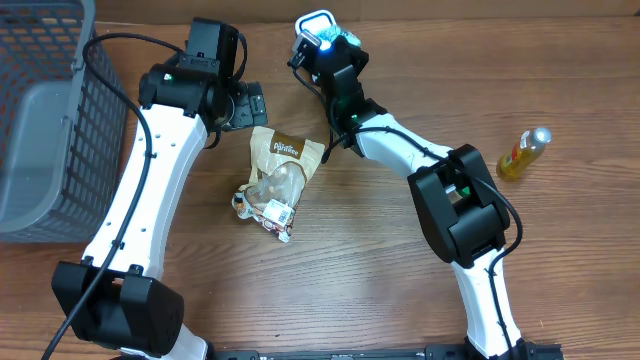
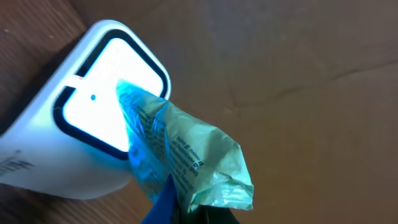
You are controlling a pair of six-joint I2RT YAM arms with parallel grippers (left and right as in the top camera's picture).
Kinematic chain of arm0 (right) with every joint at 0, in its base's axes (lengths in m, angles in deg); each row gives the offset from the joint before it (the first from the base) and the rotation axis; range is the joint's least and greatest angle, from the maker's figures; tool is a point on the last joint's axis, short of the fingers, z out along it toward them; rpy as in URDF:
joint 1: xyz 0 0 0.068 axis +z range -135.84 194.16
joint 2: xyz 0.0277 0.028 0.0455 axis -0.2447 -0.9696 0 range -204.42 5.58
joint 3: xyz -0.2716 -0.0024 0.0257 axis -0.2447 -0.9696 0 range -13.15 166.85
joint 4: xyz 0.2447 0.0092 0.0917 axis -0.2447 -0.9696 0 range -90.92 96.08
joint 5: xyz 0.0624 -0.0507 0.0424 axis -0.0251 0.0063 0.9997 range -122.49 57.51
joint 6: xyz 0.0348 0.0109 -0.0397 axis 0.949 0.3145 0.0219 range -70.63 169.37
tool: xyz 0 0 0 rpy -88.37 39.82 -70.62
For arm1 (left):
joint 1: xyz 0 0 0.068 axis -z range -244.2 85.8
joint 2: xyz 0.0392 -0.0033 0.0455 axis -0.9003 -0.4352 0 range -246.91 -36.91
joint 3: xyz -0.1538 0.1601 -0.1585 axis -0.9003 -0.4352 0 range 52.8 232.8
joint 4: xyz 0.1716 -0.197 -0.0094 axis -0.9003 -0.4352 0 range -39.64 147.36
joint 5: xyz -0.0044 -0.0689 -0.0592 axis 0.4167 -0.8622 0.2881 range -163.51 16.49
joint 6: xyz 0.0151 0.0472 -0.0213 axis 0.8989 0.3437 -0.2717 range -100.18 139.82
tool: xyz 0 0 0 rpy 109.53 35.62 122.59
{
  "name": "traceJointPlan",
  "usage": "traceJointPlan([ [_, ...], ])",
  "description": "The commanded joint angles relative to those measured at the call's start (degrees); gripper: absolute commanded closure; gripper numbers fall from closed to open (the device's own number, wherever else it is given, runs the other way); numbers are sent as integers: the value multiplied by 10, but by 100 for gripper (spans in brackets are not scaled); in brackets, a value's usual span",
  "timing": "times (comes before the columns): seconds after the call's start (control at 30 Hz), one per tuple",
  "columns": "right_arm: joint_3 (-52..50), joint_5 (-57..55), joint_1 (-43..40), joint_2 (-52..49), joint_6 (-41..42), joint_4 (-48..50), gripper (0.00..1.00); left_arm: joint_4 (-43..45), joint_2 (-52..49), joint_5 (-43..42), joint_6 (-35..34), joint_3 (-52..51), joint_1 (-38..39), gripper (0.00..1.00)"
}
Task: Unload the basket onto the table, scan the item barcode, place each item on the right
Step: 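Raise the teal packet up to the white scanner, then lower the teal packet onto the table right of the pile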
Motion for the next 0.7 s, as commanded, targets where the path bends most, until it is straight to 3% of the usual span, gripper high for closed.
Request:
traceJointPlan([
  [0.0, 11, 54, 3, 0, 47, -19, 96, 0, 7, 5, 9, 10, 3, 0],
  [0.23, 11, 95, 3, 1, 117, -52, 96, 0, 7, 5, 9, 10, 3, 0],
  [0.4, 12, 58, 2, 9, 136, -2, 96, 0, 7, 5, 9, 10, 3, 0],
  [0.53, 12, 46, -4, 58, 221, 18, 97, 0, 7, 5, 9, 10, 3, 0],
  [0.67, 12, 71, -12, 149, 362, -57, 96, 0, 7, 5, 9, 10, 3, 0],
])
